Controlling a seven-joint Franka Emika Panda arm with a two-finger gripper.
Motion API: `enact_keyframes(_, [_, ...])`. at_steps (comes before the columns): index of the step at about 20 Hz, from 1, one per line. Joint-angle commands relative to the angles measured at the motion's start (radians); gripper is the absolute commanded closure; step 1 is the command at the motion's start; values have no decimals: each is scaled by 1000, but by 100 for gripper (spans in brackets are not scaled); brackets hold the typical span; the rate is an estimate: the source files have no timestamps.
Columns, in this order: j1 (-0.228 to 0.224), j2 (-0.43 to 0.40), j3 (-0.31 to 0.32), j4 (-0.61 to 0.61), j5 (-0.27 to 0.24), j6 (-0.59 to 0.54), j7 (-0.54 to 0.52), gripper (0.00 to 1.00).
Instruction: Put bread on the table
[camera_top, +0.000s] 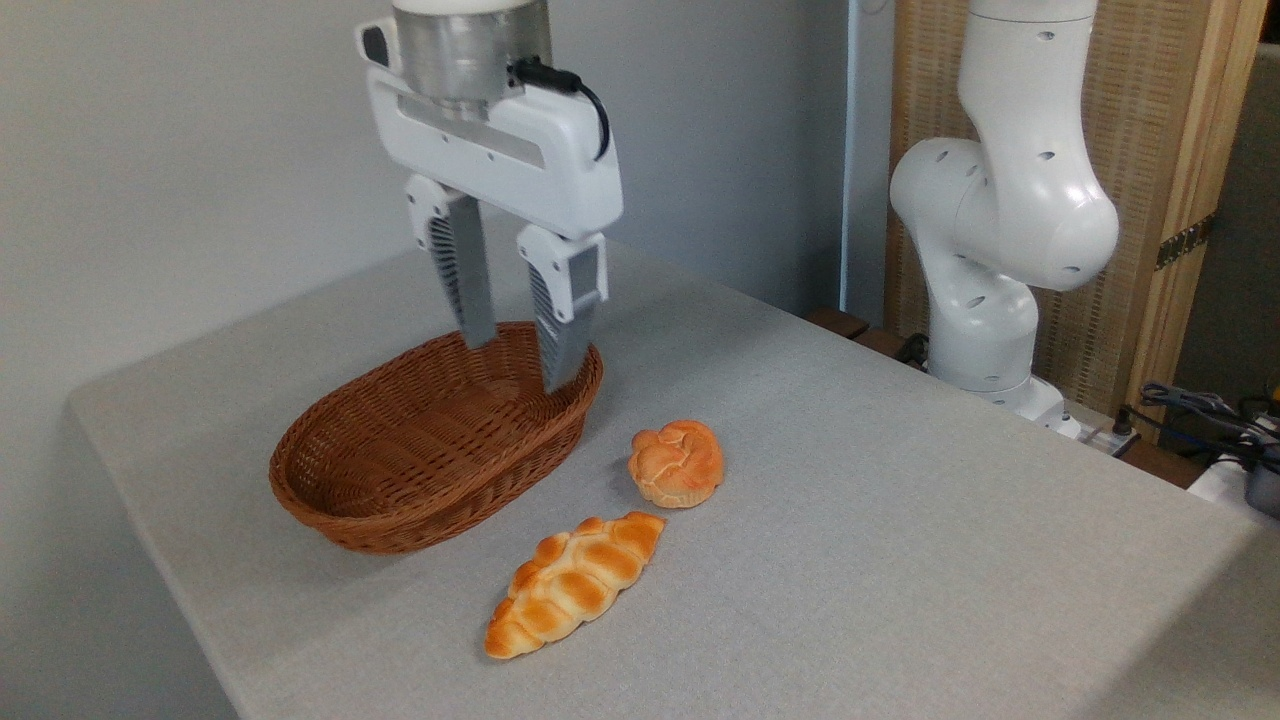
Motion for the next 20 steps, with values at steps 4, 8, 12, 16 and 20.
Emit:
enact_keyframes(4, [-6, 53, -86, 63, -36, -10, -19, 0])
enact_keyframes(8, [-4, 52, -89, 70, -34, -29, -25, 0])
enact_keyframes(12, [37, 52, -121, 70, -28, -53, -22, 0])
enact_keyframes(16, [54, 56, -116, 133, -2, -127, -21, 0])
enact_keyframes(20, [54, 56, -111, 139, 44, -150, -8, 0])
